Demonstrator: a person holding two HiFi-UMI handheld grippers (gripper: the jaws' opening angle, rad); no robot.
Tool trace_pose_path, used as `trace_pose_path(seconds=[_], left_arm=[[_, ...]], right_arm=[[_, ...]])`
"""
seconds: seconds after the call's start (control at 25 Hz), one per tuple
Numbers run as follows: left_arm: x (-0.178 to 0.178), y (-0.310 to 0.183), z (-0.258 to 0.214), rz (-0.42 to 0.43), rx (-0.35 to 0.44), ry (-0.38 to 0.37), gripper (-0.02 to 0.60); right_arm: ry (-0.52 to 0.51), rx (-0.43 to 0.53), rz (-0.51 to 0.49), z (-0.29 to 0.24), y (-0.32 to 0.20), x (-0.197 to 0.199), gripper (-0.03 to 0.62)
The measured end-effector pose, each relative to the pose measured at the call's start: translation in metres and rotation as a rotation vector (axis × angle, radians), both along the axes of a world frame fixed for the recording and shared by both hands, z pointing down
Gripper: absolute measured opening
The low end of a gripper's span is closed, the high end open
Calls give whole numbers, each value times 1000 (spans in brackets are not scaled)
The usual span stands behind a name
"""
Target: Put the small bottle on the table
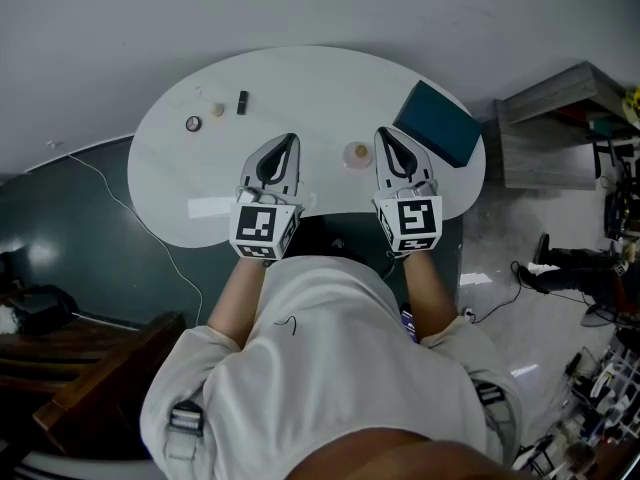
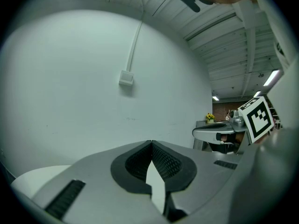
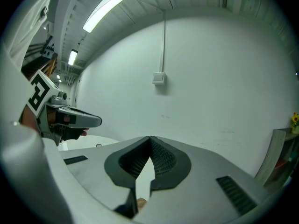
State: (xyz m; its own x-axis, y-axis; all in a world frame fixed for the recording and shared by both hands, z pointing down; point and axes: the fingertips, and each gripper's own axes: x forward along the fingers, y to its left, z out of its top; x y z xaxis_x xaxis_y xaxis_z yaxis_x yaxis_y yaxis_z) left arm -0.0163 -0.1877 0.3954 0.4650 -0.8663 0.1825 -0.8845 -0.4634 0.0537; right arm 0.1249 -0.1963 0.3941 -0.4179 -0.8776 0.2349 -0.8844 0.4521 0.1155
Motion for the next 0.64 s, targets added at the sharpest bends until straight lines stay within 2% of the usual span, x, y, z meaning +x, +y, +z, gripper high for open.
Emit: trace_pose_path(seconds=[0.64], left_arm=[[7, -5, 13, 4, -34, -2, 12]], right_arm=[[8, -30, 19, 12, -2, 14, -3]])
